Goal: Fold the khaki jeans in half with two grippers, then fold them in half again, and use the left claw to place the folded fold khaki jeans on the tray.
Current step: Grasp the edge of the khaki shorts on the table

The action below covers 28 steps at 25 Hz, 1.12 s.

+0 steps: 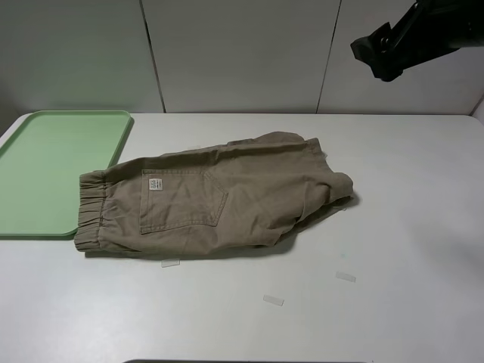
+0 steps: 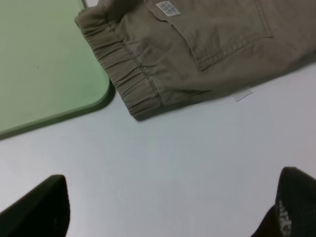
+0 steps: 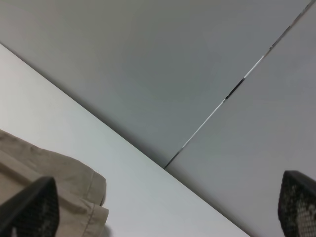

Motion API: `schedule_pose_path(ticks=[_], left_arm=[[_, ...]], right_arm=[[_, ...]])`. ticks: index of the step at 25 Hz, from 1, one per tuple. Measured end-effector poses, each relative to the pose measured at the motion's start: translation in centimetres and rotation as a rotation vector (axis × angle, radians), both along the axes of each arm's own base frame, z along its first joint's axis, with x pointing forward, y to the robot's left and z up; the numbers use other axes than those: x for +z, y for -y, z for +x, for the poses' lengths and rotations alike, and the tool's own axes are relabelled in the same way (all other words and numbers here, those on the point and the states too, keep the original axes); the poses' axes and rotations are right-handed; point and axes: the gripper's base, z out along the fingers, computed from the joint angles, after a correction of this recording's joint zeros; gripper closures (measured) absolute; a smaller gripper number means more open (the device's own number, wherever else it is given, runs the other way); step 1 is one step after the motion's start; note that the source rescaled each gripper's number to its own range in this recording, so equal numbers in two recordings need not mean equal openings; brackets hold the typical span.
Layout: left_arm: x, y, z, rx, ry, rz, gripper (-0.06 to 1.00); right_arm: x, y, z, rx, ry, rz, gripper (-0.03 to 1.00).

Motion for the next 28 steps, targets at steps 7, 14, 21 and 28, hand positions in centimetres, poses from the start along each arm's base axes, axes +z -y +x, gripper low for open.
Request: schedule_pose_path(ticks=[7,14,21,28], left_arm=[[0.0,0.0,0.0,0.000,0.004,-0.001,0.14],[0.0,-0.2,-0.7,0.000,0.051,-0.016,0.14],[-0.1,-0.4,-1.2,0.000,0.086,-0.027,0.14],[-0.1,-0.4,-1.2,0.000,0.086,-0.027,0.14]], right_arm=[[0.2,0.0,-0.1,0.000,0.006,0.003,0.00],[0.2,0.0,-0.1,-0.004,0.001,0.016,0.00],[0.2,0.0,-0.1,-0.006,-0.002,0.022,0.00],[0.1,0.1,-0.1,-0.010,-0.009,0.023,0.00]])
